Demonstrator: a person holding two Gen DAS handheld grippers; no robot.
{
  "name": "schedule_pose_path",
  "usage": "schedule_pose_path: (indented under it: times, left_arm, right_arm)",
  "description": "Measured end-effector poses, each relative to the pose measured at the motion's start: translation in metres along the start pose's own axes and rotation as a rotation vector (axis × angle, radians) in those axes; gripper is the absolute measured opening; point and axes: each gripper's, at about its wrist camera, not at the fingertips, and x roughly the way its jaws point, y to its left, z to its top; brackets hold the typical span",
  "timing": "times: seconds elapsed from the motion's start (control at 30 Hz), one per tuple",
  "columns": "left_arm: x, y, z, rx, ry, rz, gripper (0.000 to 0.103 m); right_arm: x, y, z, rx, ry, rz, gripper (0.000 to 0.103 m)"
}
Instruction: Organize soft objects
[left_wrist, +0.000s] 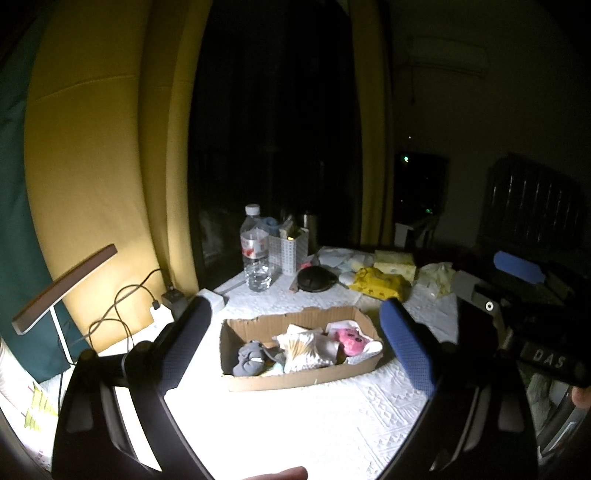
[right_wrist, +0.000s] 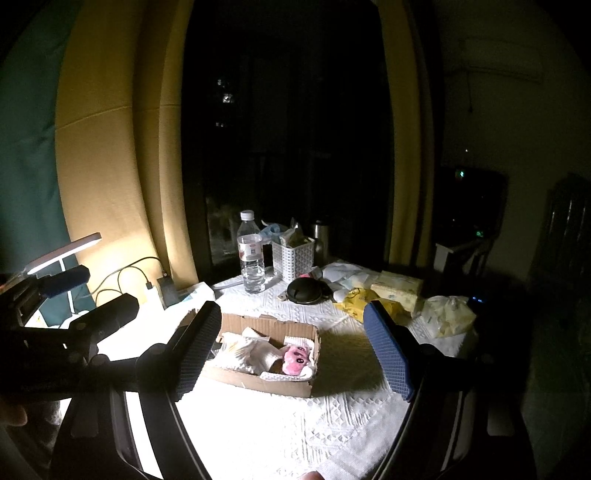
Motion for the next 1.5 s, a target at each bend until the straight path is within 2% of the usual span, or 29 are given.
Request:
schedule_pose_path:
  times: [1.5]
  left_arm:
    - [0.0021, 0.0002, -0.0005, 0.003, 0.002, 0.001, 0.094]
  right_arm:
    - [0.0100, 0.0035, -0.0037, -0.005, 0.016, 0.015, 0.082]
